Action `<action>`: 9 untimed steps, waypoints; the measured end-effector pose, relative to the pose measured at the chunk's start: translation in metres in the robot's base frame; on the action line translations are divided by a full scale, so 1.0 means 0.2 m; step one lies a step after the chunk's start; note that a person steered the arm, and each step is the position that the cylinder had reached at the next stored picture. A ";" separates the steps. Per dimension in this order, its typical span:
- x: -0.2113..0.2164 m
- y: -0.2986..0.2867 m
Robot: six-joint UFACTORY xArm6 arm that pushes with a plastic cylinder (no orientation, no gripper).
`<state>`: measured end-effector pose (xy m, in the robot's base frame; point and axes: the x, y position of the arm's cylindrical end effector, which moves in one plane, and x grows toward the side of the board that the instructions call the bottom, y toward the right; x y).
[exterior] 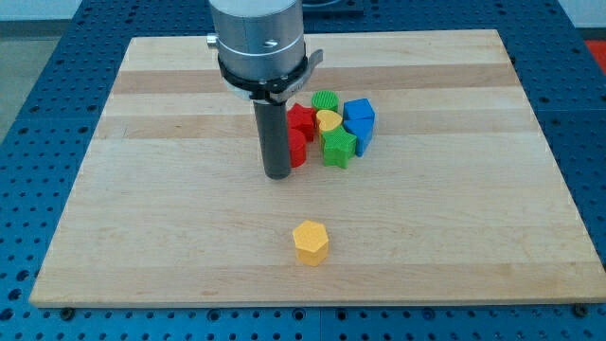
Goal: Point your arm at yellow hexagon
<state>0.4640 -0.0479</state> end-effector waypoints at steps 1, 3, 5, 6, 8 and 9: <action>-0.04 0.00; -0.08 0.00; 0.10 -0.05; 0.10 -0.29; 0.46 -0.42; 0.68 -0.33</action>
<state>0.5997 -0.1130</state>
